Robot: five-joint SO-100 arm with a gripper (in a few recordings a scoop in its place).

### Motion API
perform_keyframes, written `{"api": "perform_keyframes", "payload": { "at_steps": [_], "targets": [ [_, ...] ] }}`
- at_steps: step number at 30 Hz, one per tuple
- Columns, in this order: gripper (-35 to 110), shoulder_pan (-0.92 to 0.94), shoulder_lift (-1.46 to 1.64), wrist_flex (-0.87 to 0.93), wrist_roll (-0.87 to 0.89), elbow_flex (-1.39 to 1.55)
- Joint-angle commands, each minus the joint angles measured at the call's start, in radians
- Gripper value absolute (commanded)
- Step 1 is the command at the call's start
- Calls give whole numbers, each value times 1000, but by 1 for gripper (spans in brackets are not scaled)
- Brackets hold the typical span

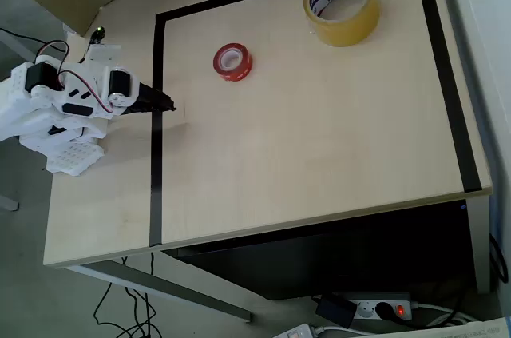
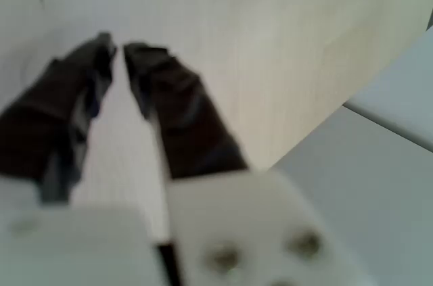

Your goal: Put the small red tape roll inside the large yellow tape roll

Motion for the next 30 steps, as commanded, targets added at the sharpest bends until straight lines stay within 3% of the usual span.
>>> {"api": "perform_keyframes", "payload": {
  "at_steps": [1,6,8,12,15,25,30],
  "targets": [
    [0,-431,-273,3,25,-3],
    [0,-413,-719,-330,26,-8],
    [0,-416,-716,-334,26,-9],
    [0,-347,-385,-14,18,-143],
    [0,-272,-298,94,-14,-296],
    [0,-238,-894,213,-18,-925],
    [0,-195,-1321,425,-18,-1315]
  ]
}}
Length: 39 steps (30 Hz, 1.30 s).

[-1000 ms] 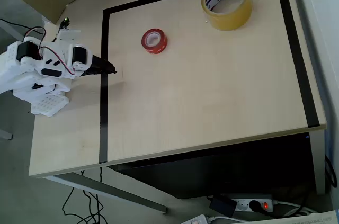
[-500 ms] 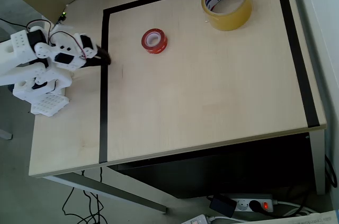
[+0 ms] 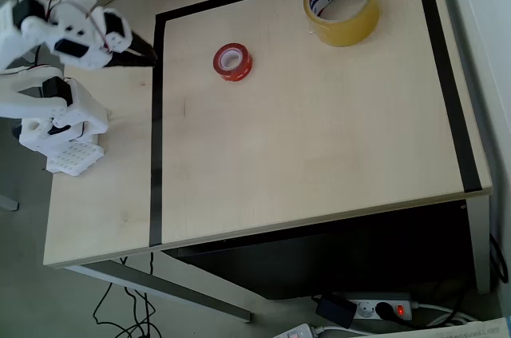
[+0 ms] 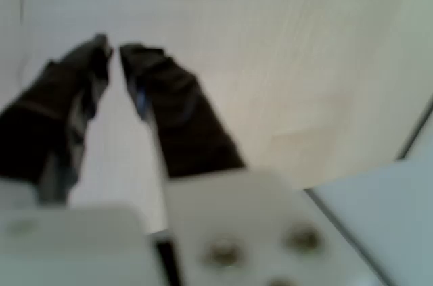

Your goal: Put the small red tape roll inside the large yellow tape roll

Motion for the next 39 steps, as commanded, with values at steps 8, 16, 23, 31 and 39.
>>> {"api": "perform_keyframes", "payload": {
  "at_steps": [8,16,23,31,39],
  "targets": [
    [16,-14,-364,95,-305,-416],
    [29,-67,-434,-34,-324,-301],
    [29,-35,-419,-144,-318,-158],
    [29,-8,-471,-244,-322,-86],
    [29,-11,-638,-313,-324,-153]
  ]
}}
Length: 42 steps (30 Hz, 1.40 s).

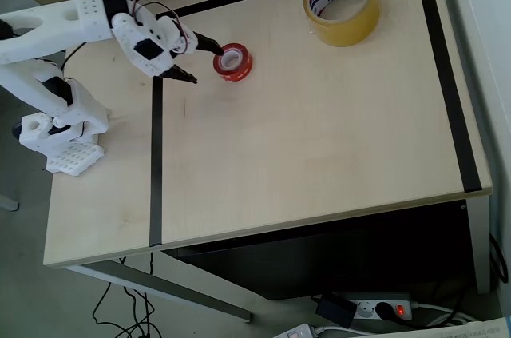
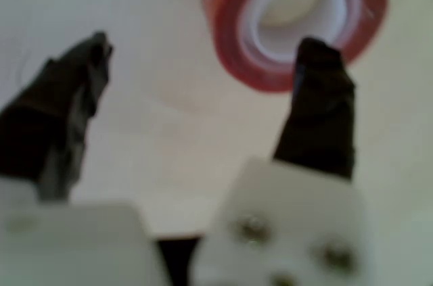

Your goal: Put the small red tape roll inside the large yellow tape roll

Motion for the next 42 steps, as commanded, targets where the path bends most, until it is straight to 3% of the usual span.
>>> {"api": "perform_keyframes", "payload": {
  "at_steps": [1,9,12,14,27,34,42],
  "targets": [
    [29,2,-32,-26,-31,-87],
    [29,8,-115,-48,-31,-149],
    [6,18,-132,-48,-31,-170],
    [0,28,-141,-41,-25,-192],
    [0,132,-141,-15,-29,-436],
    [0,170,-156,-23,-31,-755],
    [0,129,-400,3,-46,-1164]
  ]
}}
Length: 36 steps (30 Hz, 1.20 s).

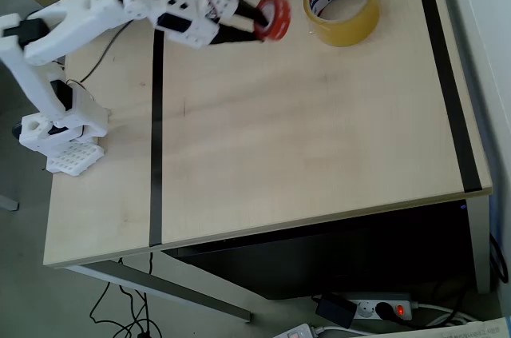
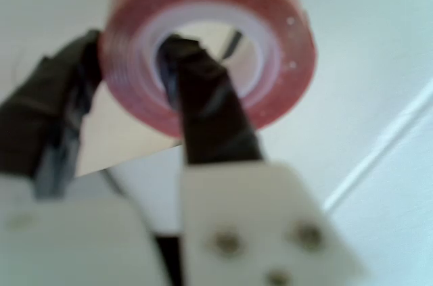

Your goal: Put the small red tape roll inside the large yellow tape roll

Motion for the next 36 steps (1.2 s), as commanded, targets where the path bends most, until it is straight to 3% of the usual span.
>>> {"api": "perform_keyframes", "payload": {
  "at_steps": [1,4,9,31,36],
  "targets": [
    [0,-32,-58,17,-20,-302],
    [0,-57,-212,92,-20,-525],
    [0,-84,-640,310,-41,-1262],
    [0,-123,-721,215,-49,-1220],
    [10,-120,-773,201,-49,-1223]
  ]
}}
